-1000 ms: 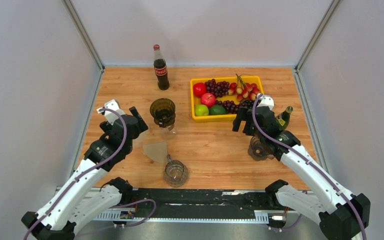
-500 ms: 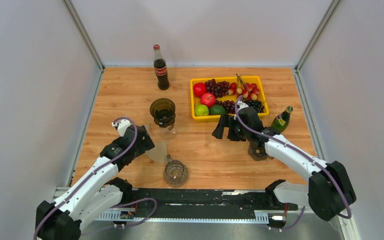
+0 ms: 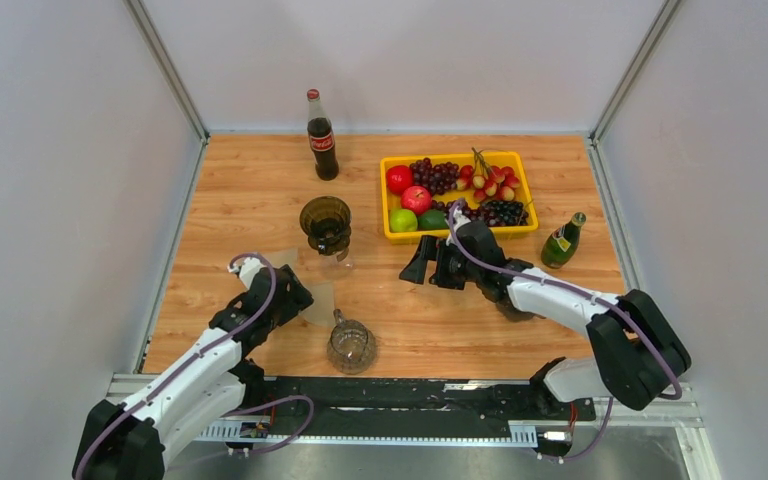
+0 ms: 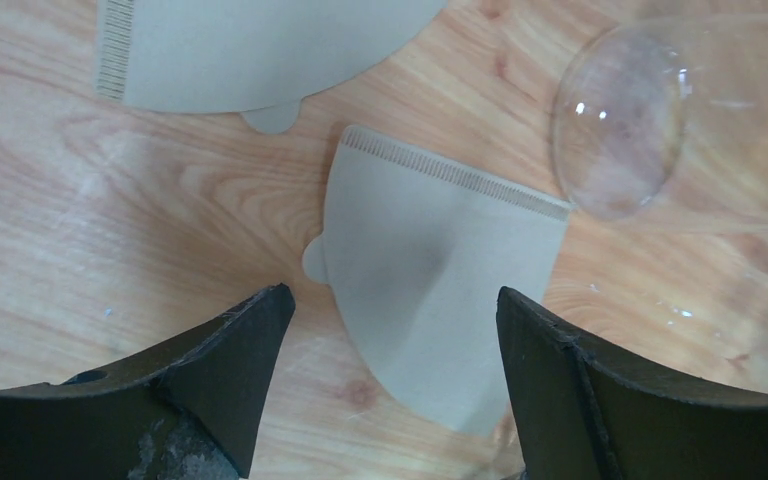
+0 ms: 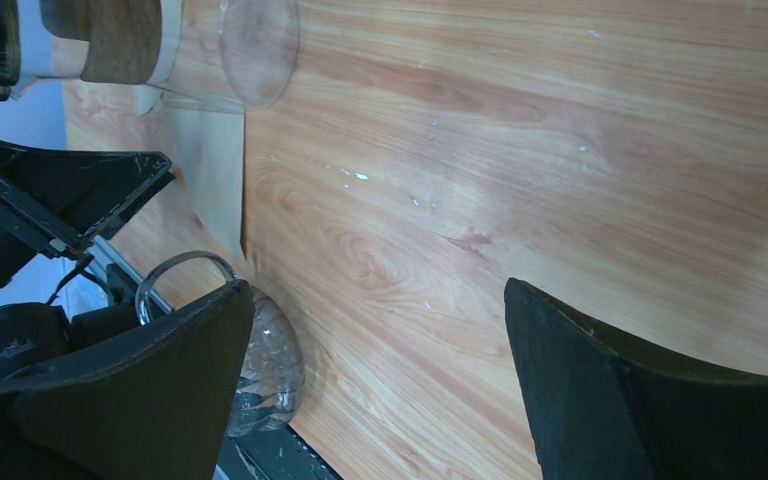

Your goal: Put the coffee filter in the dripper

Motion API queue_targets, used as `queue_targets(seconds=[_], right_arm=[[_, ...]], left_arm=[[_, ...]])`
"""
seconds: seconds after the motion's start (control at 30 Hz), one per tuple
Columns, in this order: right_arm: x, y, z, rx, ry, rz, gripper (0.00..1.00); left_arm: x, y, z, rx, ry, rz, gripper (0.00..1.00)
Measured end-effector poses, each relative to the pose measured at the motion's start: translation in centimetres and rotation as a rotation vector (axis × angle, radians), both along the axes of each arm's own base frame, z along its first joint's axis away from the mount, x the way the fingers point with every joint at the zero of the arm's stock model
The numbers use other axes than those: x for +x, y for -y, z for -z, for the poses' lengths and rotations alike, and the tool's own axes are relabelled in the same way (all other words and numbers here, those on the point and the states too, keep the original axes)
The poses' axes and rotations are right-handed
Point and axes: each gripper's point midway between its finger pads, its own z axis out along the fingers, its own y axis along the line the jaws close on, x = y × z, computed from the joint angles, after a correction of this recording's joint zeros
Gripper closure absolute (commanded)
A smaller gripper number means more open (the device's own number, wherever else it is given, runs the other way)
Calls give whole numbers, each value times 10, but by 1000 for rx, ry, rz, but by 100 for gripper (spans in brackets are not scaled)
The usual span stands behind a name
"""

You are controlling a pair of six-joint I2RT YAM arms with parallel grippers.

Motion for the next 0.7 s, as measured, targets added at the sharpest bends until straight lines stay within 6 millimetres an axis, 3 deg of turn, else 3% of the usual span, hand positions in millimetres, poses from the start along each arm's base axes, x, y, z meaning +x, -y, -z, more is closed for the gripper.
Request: queue_targets(seconds=[0.23,0.5,0.7], right_arm=[[-1,-19,0,50,-3,-24,6],[-15,-40,25,40,-81,-79,9],[-12,-61,24,54,-85,-108,10]], left_arm=[[11,6,-4,-89,111,-24,18],[13,22,-7,-193,190,18,19],[15,32,-8,-232,196,53,19]])
